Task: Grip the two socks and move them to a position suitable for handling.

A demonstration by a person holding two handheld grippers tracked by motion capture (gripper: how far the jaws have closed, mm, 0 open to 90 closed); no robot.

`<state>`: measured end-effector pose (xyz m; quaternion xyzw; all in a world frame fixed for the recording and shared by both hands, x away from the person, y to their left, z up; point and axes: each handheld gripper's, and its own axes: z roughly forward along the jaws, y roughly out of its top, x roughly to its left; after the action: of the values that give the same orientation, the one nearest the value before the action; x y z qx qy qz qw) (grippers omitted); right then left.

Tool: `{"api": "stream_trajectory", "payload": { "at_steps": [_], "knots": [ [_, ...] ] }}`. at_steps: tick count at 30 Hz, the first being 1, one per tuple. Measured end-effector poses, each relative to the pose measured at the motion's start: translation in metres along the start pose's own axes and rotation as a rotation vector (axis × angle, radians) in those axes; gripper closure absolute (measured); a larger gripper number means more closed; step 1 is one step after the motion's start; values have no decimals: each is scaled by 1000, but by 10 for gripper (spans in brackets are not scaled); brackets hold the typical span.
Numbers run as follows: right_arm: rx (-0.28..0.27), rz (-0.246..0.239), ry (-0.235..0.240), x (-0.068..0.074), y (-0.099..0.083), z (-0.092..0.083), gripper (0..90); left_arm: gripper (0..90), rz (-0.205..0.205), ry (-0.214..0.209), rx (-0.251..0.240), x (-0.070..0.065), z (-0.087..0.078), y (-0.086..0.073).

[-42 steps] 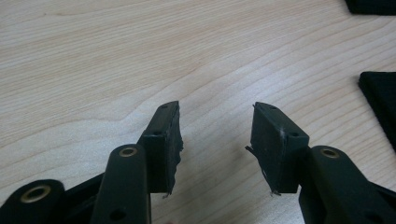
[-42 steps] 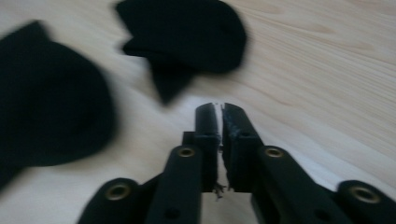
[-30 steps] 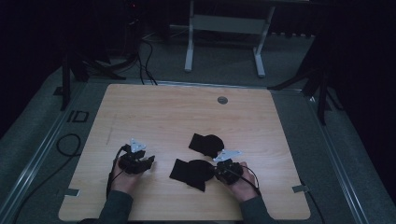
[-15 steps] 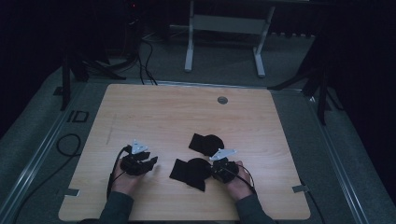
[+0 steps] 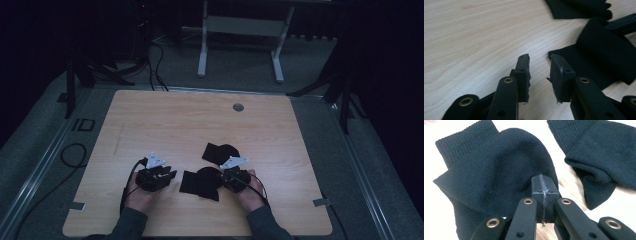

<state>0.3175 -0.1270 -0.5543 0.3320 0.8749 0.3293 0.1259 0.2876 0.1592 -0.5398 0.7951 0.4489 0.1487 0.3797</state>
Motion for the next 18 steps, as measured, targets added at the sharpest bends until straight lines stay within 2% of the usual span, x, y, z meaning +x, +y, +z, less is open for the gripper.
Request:
{"api": "stream_trajectory", "payload": {
  "at_steps": [3, 7, 12, 15, 18],
  "knots": [
    [-2, 2, 0, 0, 0, 0, 897, 731, 10, -22, 1, -7, 2, 0],
    [-4, 10, 1, 0, 0, 0, 897, 785, 34, -84, 19, -19, 10, 0],
    [-6, 14, 0, 0, 0, 0, 897, 866, 70, -112, 34, -31, 18, 0],
    [-7, 22, 3, 0, 0, 0, 897, 894, 66, -135, 45, -35, 24, -2],
    [-7, 33, 6, -1, 0, 0, 897, 899, 74, -130, 67, -37, 29, -3]
  ]
}}
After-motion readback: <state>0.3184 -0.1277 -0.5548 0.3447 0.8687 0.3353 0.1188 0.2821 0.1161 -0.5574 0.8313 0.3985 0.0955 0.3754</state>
